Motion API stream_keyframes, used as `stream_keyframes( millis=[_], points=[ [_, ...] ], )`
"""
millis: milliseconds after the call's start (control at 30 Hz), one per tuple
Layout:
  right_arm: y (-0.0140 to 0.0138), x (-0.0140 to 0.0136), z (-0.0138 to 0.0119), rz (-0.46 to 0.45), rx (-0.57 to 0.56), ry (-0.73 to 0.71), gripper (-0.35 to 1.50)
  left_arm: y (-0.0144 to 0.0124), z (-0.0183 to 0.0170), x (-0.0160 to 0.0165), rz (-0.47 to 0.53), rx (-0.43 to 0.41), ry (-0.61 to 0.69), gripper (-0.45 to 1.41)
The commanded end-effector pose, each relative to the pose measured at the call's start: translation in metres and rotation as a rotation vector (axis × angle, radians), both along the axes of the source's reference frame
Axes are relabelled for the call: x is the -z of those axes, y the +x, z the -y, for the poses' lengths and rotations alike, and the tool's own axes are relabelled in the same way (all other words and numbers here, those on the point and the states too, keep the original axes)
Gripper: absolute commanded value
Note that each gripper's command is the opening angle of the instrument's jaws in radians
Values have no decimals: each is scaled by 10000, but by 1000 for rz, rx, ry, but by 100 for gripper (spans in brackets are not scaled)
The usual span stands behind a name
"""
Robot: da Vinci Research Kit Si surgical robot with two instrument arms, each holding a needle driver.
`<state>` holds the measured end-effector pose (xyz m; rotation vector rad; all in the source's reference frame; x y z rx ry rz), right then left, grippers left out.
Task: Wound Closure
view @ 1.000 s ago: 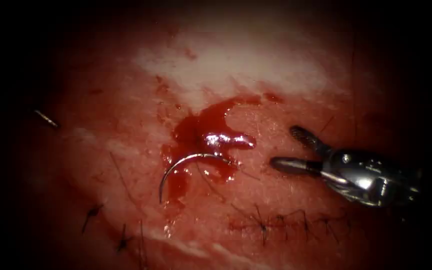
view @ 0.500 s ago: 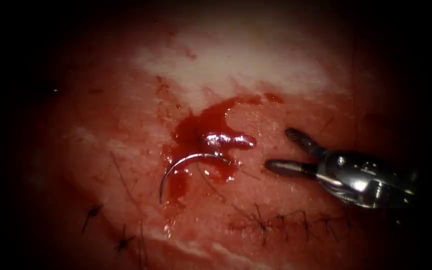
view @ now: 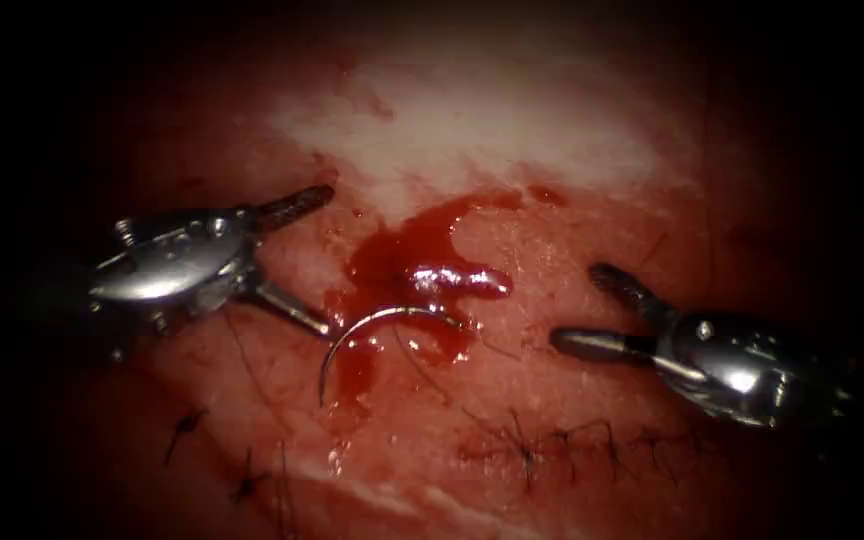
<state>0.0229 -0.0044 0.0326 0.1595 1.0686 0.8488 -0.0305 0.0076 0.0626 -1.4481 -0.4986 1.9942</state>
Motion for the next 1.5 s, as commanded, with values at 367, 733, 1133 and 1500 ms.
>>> stream_keyframes(
  millis=[367,733,1133,1500],
  points=[
    [14,1,5,33,16,-15,131,-15,44,-55,-529,-106,33,67],
    [21,-1,9,50,24,-20,131,-18,65,-101,-781,-122,48,47],
    [23,-2,9,53,24,-19,131,-27,67,-107,-830,-130,3,-45],
    [24,7,10,8,37,-19,131,-2,30,-87,-782,-60,-38,-45]
  ],
)
